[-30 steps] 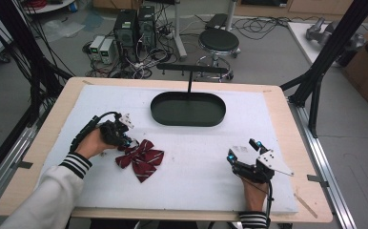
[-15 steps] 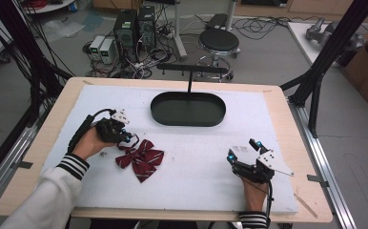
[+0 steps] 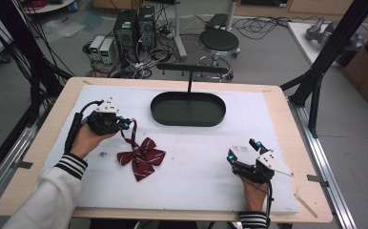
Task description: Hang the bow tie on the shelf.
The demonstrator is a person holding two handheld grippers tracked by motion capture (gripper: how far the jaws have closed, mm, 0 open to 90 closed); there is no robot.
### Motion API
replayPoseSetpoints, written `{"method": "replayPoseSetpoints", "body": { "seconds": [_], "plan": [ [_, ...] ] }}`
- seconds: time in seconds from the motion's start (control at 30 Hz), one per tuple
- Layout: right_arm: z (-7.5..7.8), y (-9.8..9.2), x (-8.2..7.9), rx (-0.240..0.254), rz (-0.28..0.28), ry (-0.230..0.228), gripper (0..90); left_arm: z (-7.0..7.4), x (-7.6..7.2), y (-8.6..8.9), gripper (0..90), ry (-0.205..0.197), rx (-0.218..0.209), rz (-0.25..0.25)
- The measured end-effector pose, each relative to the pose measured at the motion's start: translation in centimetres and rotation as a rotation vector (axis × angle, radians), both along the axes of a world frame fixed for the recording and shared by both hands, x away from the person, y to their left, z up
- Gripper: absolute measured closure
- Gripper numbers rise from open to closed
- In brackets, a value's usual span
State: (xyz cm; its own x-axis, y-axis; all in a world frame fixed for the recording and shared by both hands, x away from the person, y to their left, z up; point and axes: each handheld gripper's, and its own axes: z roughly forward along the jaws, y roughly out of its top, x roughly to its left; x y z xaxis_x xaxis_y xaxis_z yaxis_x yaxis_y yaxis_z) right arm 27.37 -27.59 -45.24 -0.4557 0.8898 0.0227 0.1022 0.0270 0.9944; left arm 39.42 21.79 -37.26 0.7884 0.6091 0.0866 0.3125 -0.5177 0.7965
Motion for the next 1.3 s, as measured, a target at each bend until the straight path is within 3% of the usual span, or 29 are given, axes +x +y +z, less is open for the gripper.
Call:
{"method": "replayPoseSetpoints", "body": {
  "seconds": [0.33,0.63,0.87,1.3],
  "plan": [
    [0.0,0.0,0.0,-0.002,-0.001,-0.001,10.3,2.4,0.4,-0.2,85.6,-0.107,-0.163,0.028],
    [0.0,0.0,0.0,0.000,-0.001,0.000,10.3,4.4,1.5,-1.9,85.6,-0.170,-0.227,0.023],
    [0.0,0.0,0.0,0.003,-0.002,0.003,10.4,5.7,2.9,-3.1,85.6,-0.192,-0.256,0.025],
    [0.0,0.0,0.0,0.006,-0.003,0.004,10.4,7.4,5.8,-6.1,85.6,-0.217,-0.245,0.011]
  ]
}}
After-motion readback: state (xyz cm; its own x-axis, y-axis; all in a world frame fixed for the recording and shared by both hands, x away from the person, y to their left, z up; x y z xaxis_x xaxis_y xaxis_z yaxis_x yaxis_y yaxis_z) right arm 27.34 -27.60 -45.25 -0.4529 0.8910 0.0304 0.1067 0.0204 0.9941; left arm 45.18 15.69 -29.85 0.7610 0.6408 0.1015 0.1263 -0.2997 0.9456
